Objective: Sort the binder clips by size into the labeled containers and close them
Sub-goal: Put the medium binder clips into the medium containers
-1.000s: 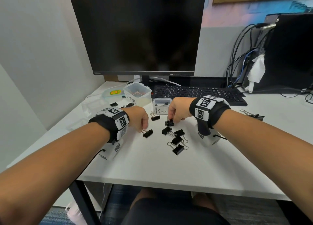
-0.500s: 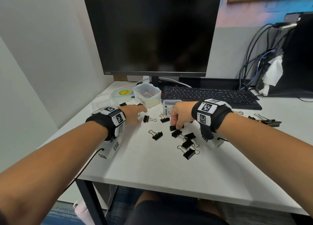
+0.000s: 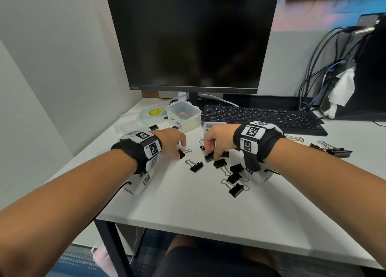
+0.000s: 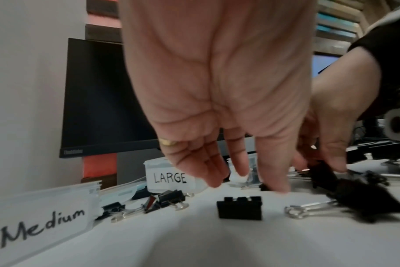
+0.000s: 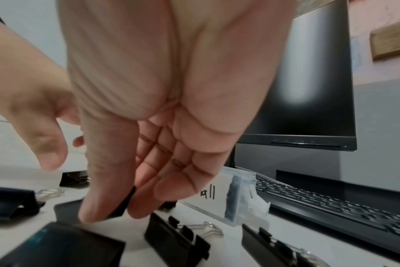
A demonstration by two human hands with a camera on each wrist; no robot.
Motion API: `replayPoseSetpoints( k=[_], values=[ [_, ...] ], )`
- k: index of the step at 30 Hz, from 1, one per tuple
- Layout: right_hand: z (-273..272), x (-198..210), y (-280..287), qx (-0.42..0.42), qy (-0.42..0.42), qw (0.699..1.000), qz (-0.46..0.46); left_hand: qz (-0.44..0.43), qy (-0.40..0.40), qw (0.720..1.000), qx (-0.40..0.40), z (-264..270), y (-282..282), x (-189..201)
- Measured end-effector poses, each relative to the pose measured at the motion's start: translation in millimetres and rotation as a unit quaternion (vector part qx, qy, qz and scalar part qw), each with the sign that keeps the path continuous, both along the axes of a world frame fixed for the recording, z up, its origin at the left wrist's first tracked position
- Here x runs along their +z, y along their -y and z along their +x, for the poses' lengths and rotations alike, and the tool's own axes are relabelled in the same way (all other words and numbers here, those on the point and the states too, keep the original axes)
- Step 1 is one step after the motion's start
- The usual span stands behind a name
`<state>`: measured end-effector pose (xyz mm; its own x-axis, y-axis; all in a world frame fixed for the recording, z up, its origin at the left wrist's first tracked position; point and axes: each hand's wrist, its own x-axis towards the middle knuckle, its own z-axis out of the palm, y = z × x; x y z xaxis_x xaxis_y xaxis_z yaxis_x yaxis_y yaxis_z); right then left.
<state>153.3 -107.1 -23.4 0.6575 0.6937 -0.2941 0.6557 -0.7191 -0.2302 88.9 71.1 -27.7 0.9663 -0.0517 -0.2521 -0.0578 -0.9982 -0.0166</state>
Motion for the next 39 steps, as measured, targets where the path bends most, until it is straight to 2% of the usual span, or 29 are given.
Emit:
replayPoseSetpoints(
  k=[2, 7, 10, 17, 23, 26, 31, 36, 39],
  values=[
    [0, -1, -2, 0.006, -0.004, 1.0, 0.003, -0.029, 0.024, 0.999, -0.001, -4, 4, 0],
    [-2, -3, -6, 0.018, -0.022, 1.0, -0.004, -0.071, -0.033, 0.997, -0.015, -18, 21, -9],
    [-2, -4, -8, 0.024, -0.024, 0.999, -0.006, -0.089, -0.023, 0.995, -0.04, -20, 26, -13],
    [-5, -5, -11, 0.028, -0.04, 0.999, 0.0, -0.09, 0.017, 0.994, -0.052, -19, 25, -12],
    [-8, -4, -14, 0.013, -0.049, 0.999, -0.003, -0.088, -0.031, 0.995, -0.029, -18, 17, 0],
    [-10, -2, -16, 0.005, -0.048, 0.999, -0.013, -0.066, -0.022, 0.998, -0.003, -19, 3, 13],
    [-15, 0, -22, -0.005, -0.061, 0.997, -0.038, 0.007, -0.052, 0.997, 0.051, -30, -19, 33],
    [-19, -2, -23, -0.016, -0.046, 0.998, -0.037, 0.102, -0.103, 0.982, 0.12, -44, -34, 46],
    [-22, -3, -27, -0.019, -0.04, 0.998, -0.043, 0.12, -0.14, 0.97, 0.156, -52, -45, 42]
  ],
)
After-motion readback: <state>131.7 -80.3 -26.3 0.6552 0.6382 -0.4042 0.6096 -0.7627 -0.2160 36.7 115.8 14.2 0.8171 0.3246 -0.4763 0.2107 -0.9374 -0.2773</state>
